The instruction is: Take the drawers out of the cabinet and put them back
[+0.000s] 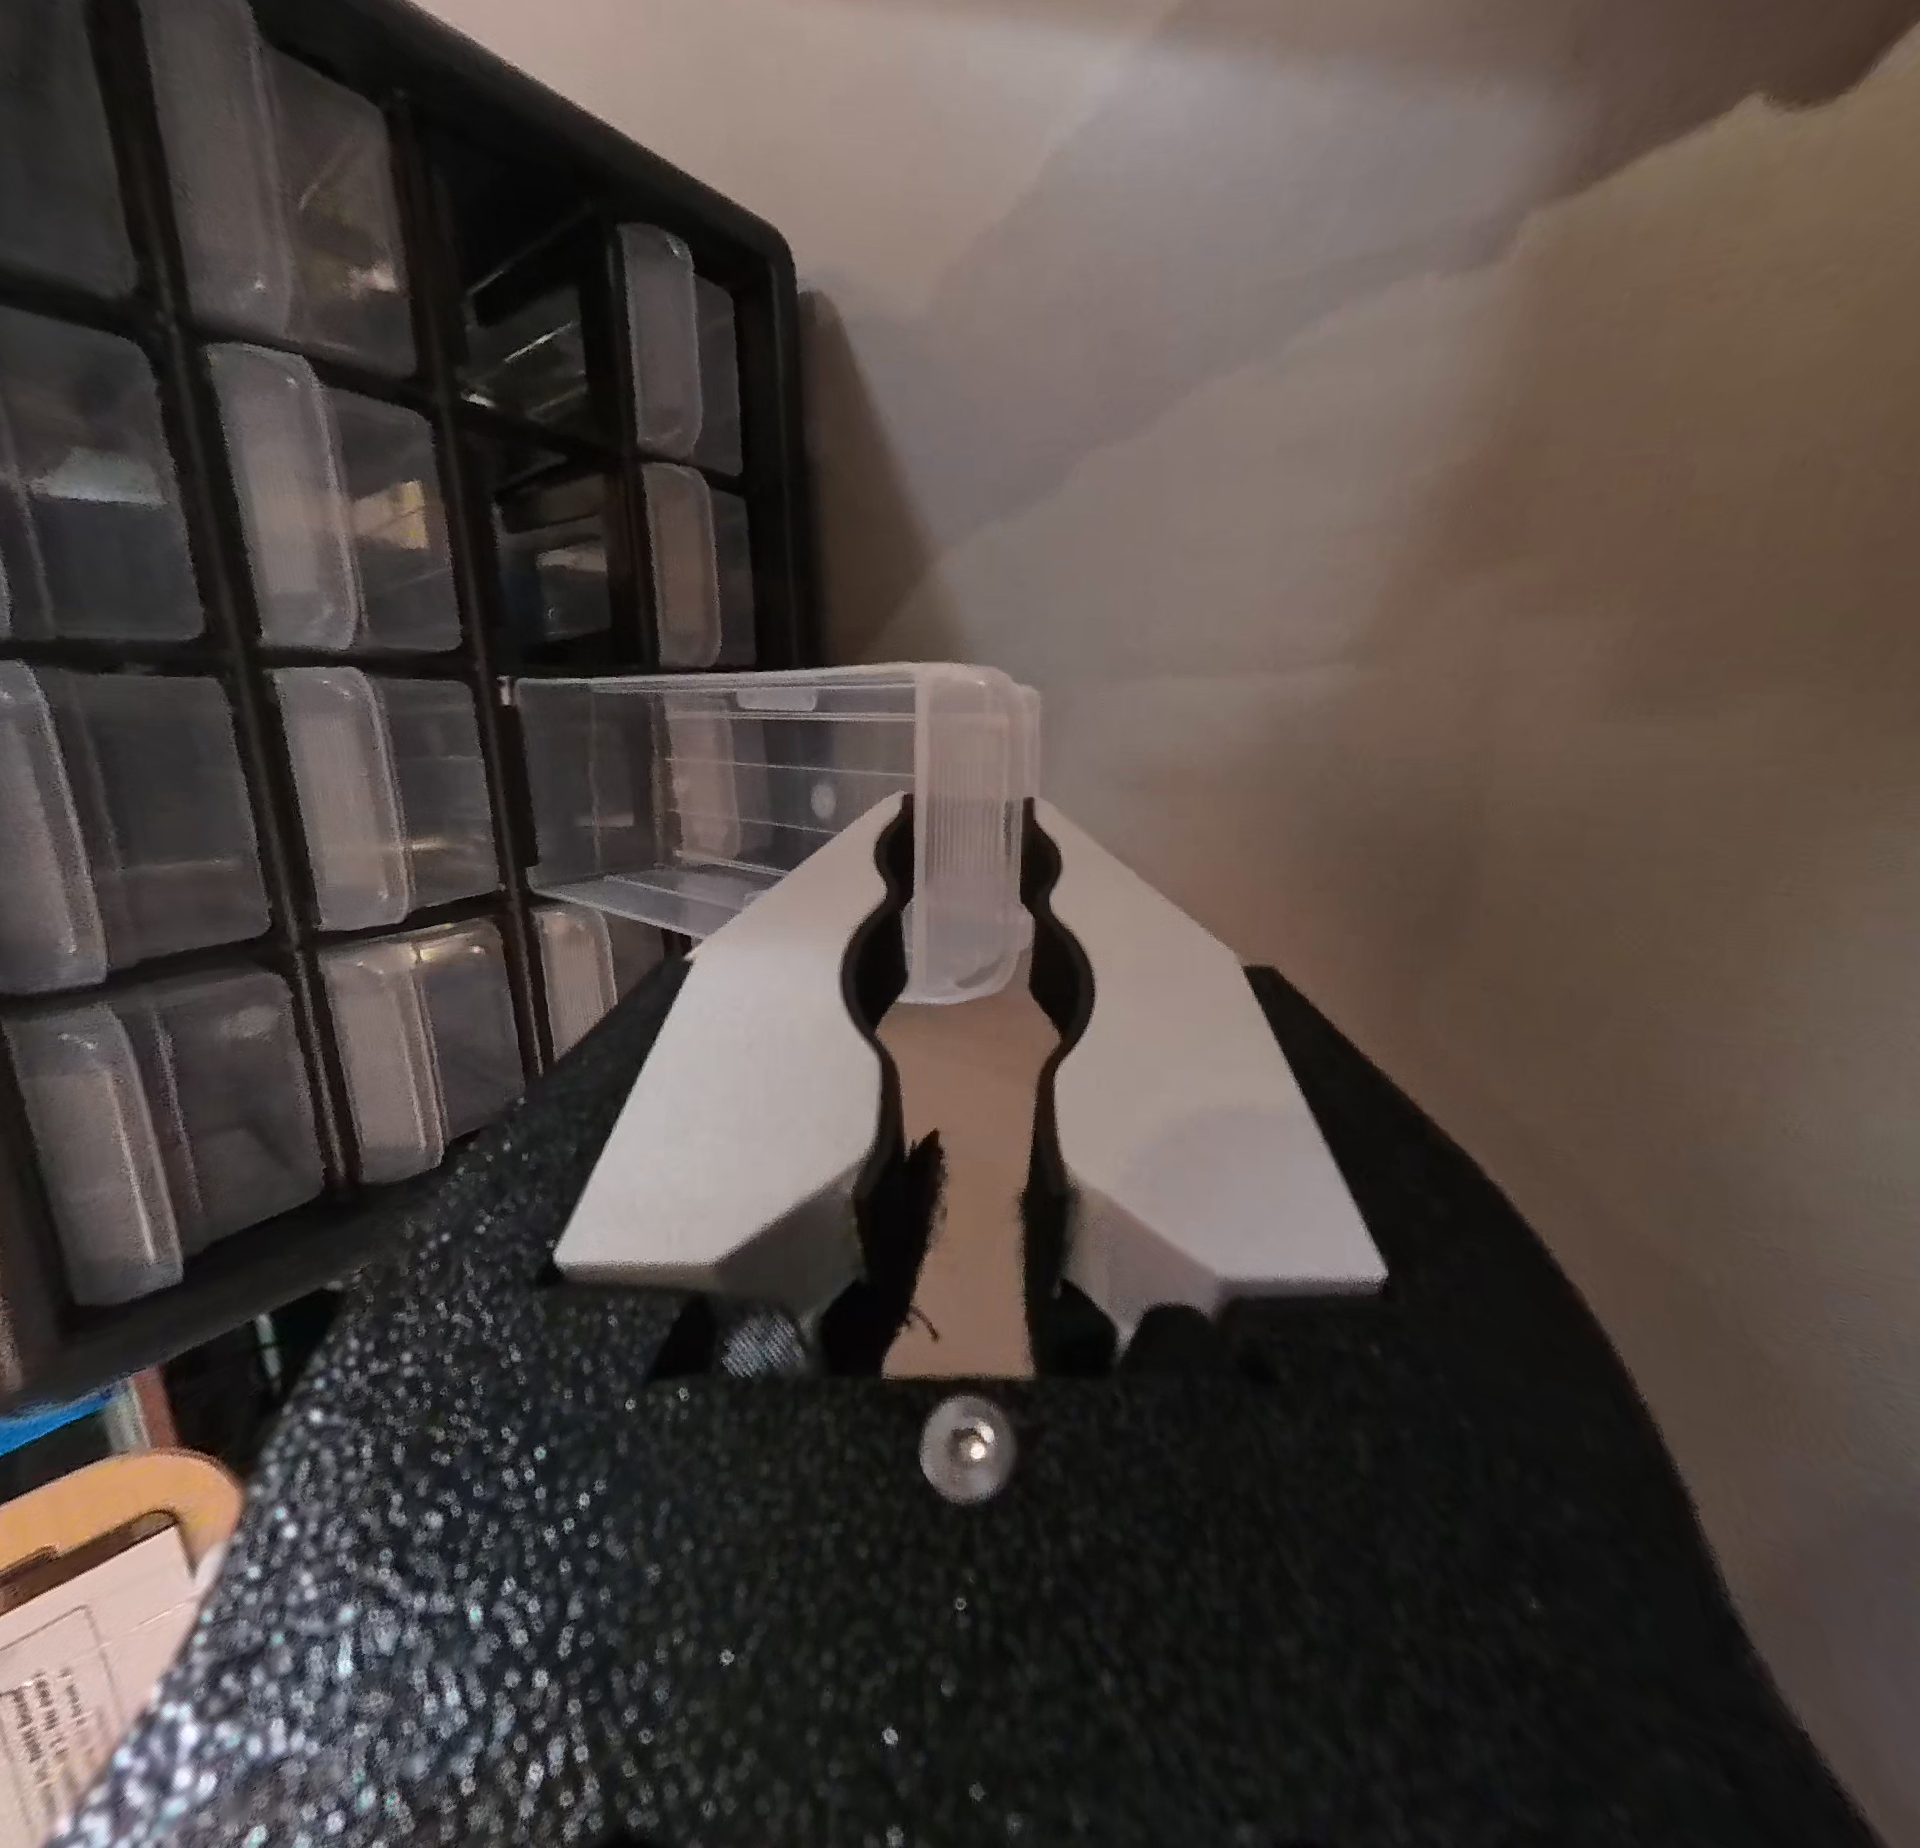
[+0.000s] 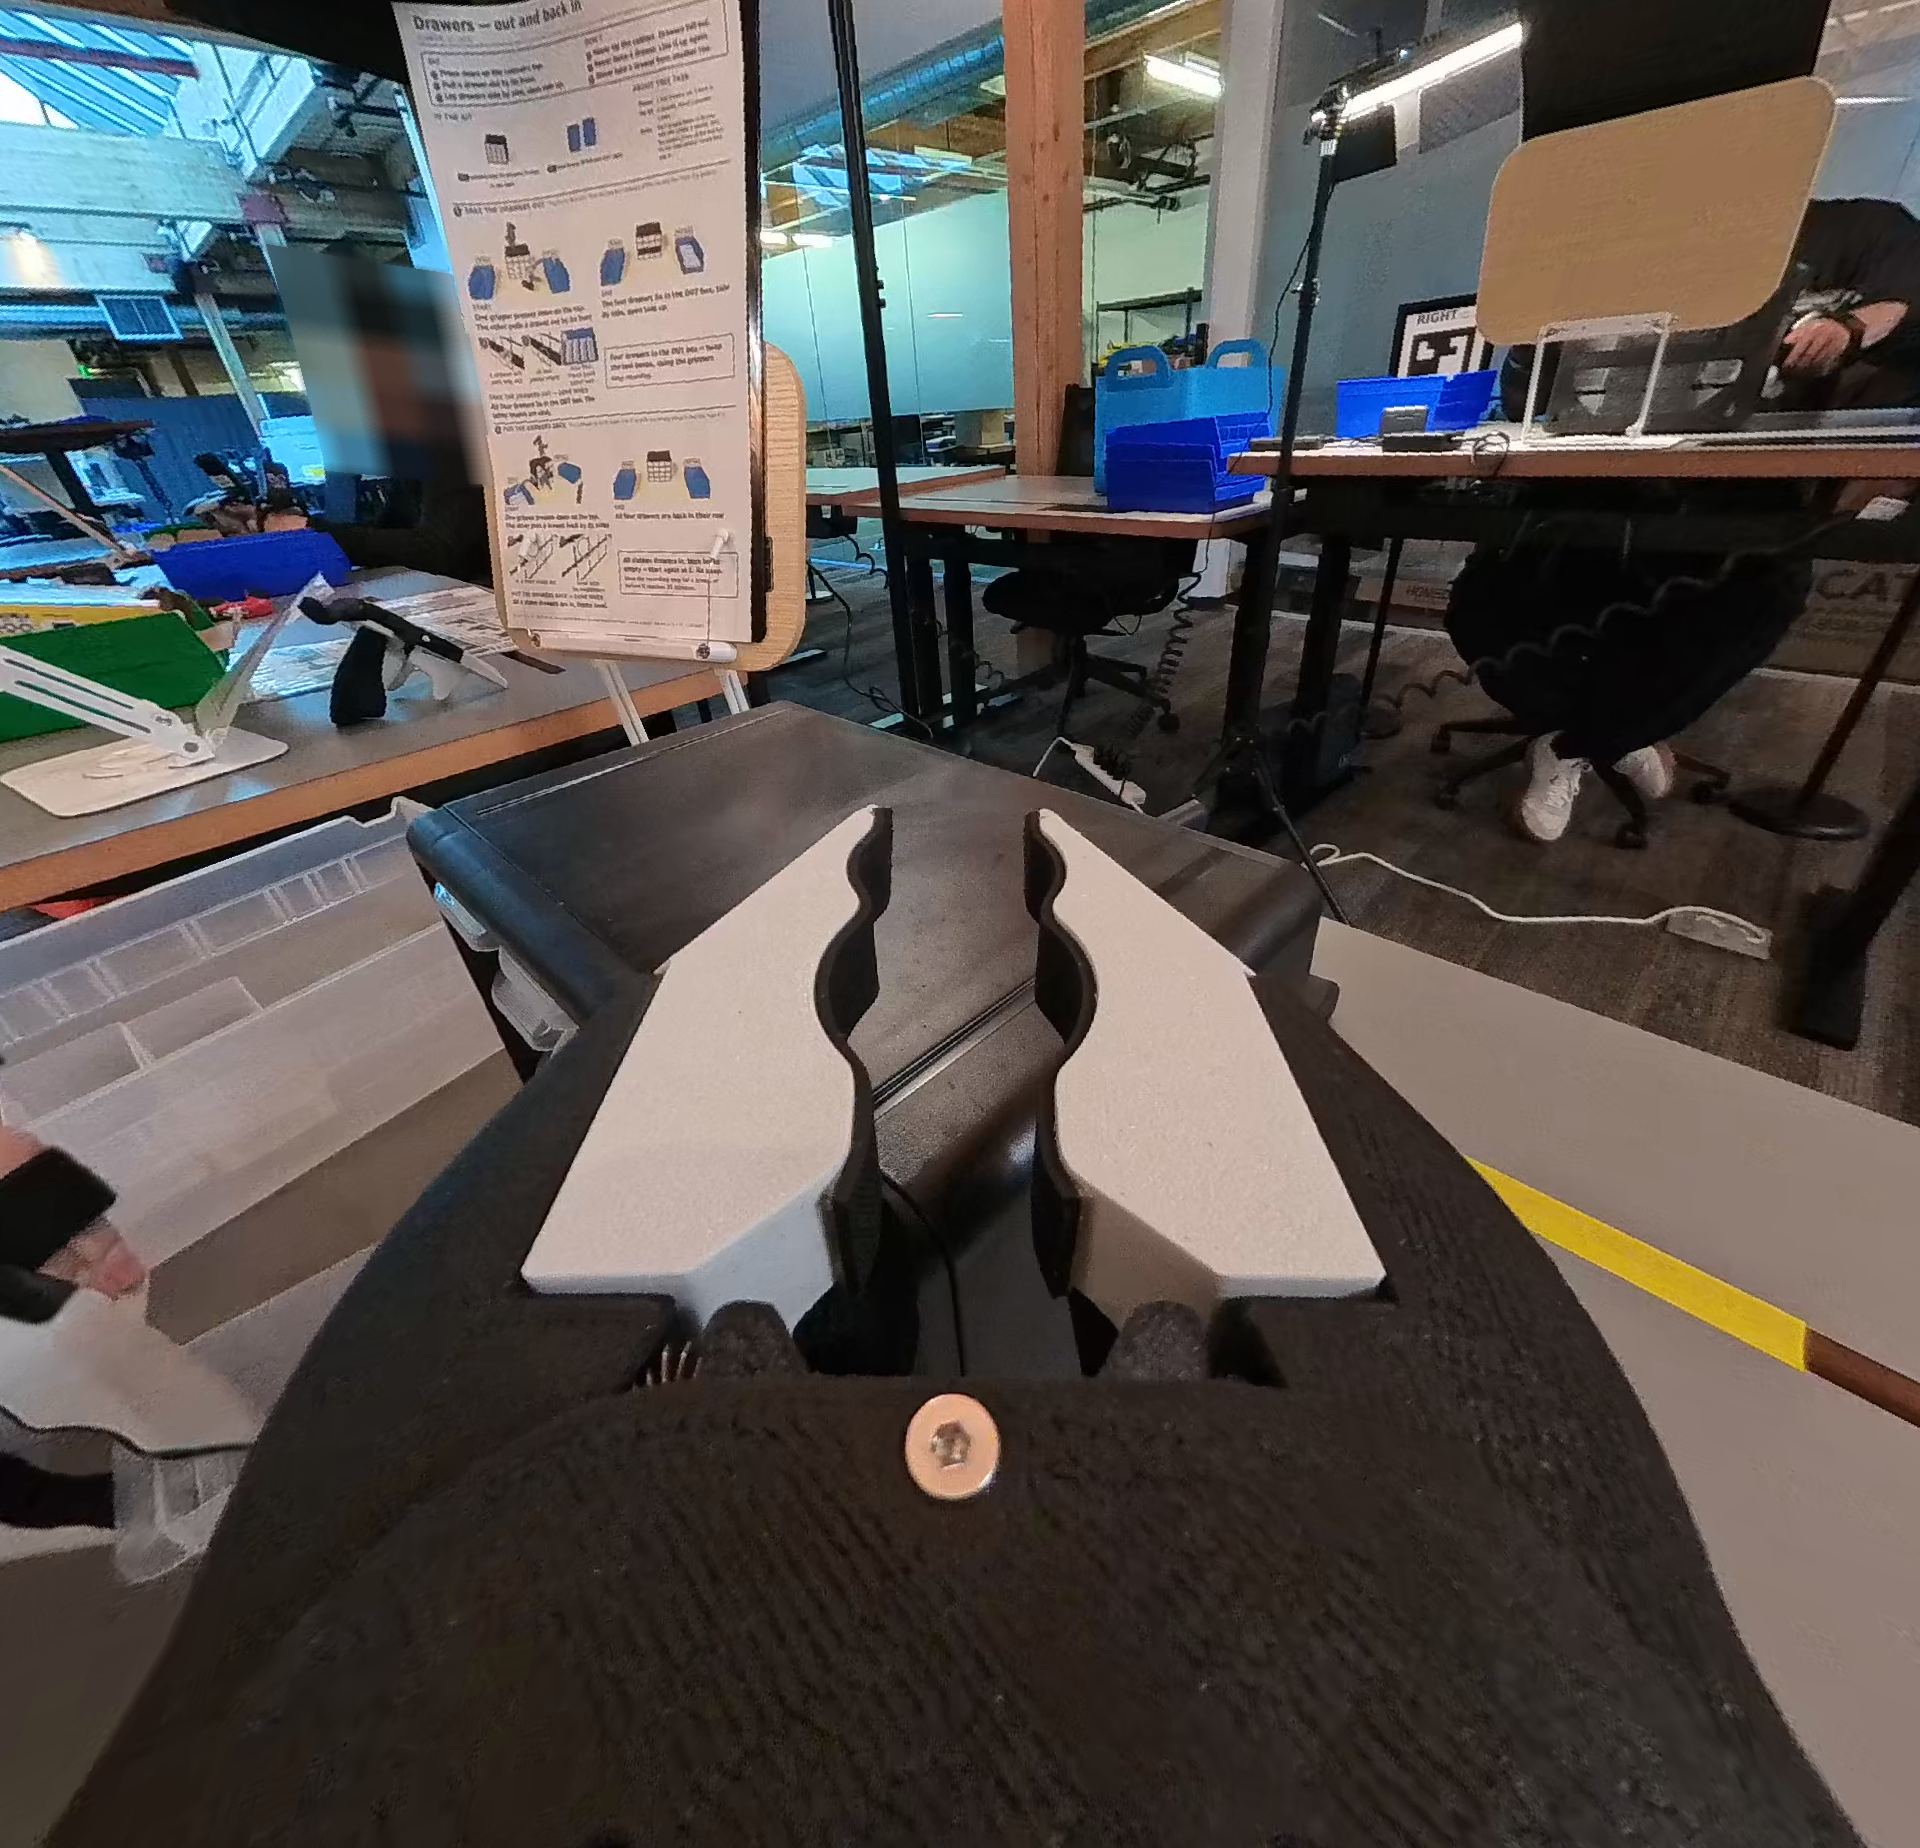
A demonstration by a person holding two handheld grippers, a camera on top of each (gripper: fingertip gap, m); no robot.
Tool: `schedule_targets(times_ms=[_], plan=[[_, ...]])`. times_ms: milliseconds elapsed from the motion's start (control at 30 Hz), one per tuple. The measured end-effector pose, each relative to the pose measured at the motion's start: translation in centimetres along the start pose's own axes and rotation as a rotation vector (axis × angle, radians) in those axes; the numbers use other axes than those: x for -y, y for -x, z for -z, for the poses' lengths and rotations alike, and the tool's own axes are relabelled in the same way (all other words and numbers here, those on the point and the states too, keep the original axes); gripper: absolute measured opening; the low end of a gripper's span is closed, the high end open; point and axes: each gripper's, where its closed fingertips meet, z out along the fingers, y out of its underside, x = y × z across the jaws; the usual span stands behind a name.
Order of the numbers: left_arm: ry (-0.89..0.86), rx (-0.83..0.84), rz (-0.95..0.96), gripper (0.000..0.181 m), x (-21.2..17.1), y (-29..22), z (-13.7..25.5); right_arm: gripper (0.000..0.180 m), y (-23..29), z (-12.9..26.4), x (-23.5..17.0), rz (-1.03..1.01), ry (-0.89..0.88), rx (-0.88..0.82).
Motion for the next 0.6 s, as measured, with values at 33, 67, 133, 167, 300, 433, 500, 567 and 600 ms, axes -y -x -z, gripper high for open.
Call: schedule_targets(times_ms=[33,67,133,167,300,433,500,567,600], plan=[[-0.003,0.008,0.007,0.017,0.1,0.2,0.0,0.024,0.0,0.0,0.0,0.0,0.0,0.0],[-0.007,0.011,0.004,0.017,0.2,0.3,0.0,0.024,0.0,0.0,0.0,-0.001,0.0,0.0],[-0.008,0.021,0.001,0.017,0.4,0.5,-0.3,0.024,0.0,0.0,0.0,-0.002,0.0,0.0],[0.0,0.028,-0.009,0.017,0.3,0.7,-0.5,0.024,0.0,0.0,0.0,-0.001,0.0,0.0],[0.023,0.068,-0.027,0.017,-0.4,1.7,-1.8,0.024,0.0,0.0,0.0,-0.004,-0.001,0.002],[0.018,0.154,-0.052,0.019,-0.8,3.8,-3.3,0.024,0.0,0.0,0.0,-0.009,-0.001,0.005],[0.002,0.206,-0.068,0.019,-0.9,5.0,-4.1,0.024,0.0,0.0,0.0,-0.011,-0.001,0.004],[-0.01,0.25,-0.039,0.021,-1.0,6.2,-4.5,0.024,0.0,0.0,0.0,-0.011,-0.001,0.004],[-0.005,0.3,-0.038,0.023,-1.3,7.1,-4.7,0.024,0.0,0.0,0.0,-0.011,-0.001,0.003]])
